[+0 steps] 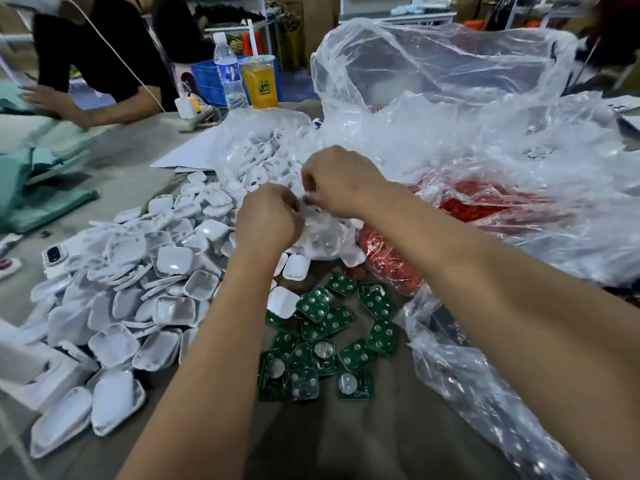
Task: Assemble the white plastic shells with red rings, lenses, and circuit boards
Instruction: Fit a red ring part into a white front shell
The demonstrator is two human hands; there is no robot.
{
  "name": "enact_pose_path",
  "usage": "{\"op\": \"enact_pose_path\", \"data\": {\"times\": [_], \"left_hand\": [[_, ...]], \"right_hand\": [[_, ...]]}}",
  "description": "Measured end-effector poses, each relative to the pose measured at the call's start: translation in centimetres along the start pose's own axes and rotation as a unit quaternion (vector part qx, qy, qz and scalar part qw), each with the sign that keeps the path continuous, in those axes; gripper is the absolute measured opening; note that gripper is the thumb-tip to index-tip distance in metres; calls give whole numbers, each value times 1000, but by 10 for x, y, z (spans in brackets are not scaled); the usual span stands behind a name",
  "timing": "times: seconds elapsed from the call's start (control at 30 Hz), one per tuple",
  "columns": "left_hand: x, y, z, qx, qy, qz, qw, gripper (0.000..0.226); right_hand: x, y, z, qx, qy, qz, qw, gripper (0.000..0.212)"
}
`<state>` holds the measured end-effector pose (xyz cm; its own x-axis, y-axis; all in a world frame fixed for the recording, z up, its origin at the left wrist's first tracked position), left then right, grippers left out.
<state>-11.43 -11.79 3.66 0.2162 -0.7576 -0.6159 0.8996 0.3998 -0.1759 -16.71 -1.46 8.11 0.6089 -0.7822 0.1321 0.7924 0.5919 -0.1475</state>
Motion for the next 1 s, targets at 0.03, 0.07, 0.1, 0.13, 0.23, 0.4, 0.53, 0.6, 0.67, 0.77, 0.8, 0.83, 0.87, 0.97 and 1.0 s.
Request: {"op": "enact_pose_path", "data": {"times": [0.03, 0.07, 0.1, 0.13, 0.23, 0.4, 0.53, 0.6, 0.67, 0.77, 0.8, 0.83, 0.87, 0.97, 1.0], "left_hand": [[-2, 0, 2, -6, 47, -4, 999, 14], [-6, 1, 4, -9, 107, -10, 994, 8], [-13, 3, 7, -13, 170, -14, 985, 13], [-18, 5, 10, -19, 224, -19, 974, 19], [-43, 18, 14, -13, 315, -43, 948, 26], [-99, 54, -28, 69, 394, -51, 915, 23], [-141, 93, -87, 215, 486, 0, 847, 37], [-147, 107, -107, 260, 508, 25, 821, 38], [-148, 115, -118, 280, 513, 39, 811, 35], [-147, 120, -125, 294, 515, 44, 804, 36], [-147, 121, -125, 295, 516, 43, 803, 36], [-147, 121, -125, 295, 518, 39, 802, 36], [-146, 120, -123, 295, 521, 35, 801, 36], [-144, 117, -116, 289, 538, 17, 791, 29], [-141, 115, -112, 289, 539, 11, 791, 25]], "right_hand": [[-8, 3, 11, -53, -74, -18, 996, 11], [-16, 8, 20, -99, -154, -39, 982, 12], [-25, 16, 24, -128, -230, -61, 963, 12], [-31, 24, 26, -142, -296, -82, 941, 13], [-47, 54, 29, -155, -428, -121, 882, 18], [-85, 121, 69, -139, -321, -139, 927, 20], [-122, 185, 60, 105, -253, -168, 947, 19], [-134, 216, 36, 234, -220, -198, 926, 12], [-138, 230, 23, 266, -115, -189, 938, 4], [-131, 234, 9, 258, 6, -158, 953, 24], [-130, 235, 6, 256, 4, -162, 953, 30], [-131, 235, 3, 255, 2, -164, 953, 33], [-131, 234, 0, 256, -1, -165, 952, 32], [-136, 230, 0, 252, -9, -166, 953, 24], [-139, 228, 2, 246, -12, -167, 955, 24]]}}
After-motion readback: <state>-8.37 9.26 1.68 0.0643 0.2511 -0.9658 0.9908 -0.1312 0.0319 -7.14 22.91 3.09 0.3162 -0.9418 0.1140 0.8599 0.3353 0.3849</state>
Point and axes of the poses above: each hand's wrist, its own y-axis away from the middle knuckle, its own z-axis out of the back of the hand, x = y × z, the point moved 10 cm from there along -y, towards the middle knuckle, and after that the axes turned 2 degrees about x, right-handed, at the moved point
